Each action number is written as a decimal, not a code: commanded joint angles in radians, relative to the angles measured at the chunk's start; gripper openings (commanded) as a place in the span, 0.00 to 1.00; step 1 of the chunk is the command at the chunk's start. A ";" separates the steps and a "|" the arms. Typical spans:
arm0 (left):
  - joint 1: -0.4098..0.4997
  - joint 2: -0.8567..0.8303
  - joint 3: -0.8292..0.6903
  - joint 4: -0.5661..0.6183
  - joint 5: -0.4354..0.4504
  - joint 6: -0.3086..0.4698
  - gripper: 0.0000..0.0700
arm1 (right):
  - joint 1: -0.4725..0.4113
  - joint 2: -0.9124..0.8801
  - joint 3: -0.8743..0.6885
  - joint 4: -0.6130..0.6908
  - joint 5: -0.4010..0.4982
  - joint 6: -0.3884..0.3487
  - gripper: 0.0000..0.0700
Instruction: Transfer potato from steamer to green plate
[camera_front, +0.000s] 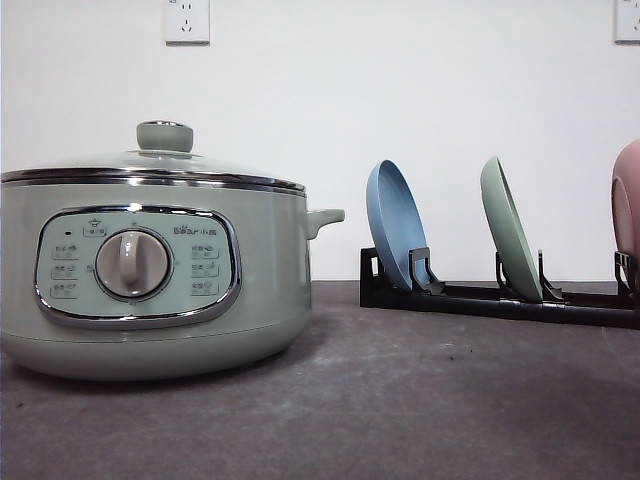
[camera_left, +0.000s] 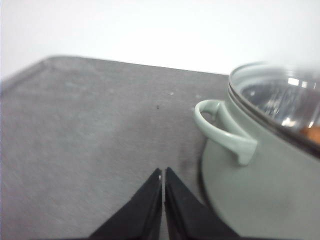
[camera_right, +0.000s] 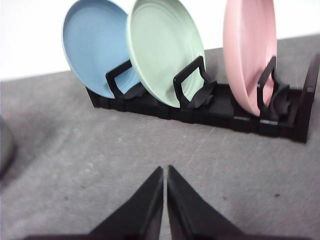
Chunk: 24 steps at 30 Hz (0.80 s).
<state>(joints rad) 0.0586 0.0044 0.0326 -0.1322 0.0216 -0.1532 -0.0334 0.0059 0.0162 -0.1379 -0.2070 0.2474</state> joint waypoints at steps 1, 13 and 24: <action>0.003 -0.001 -0.011 0.007 -0.003 -0.165 0.00 | 0.000 -0.002 -0.003 0.009 0.000 0.120 0.00; 0.003 0.001 0.086 0.004 0.031 -0.386 0.00 | 0.000 -0.002 0.066 0.027 -0.031 0.250 0.00; 0.003 0.116 0.339 -0.110 0.111 -0.329 0.00 | 0.000 0.096 0.344 -0.036 -0.021 0.177 0.00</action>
<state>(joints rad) 0.0586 0.1100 0.3402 -0.2524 0.1205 -0.5140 -0.0334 0.0907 0.3319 -0.1788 -0.2317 0.4575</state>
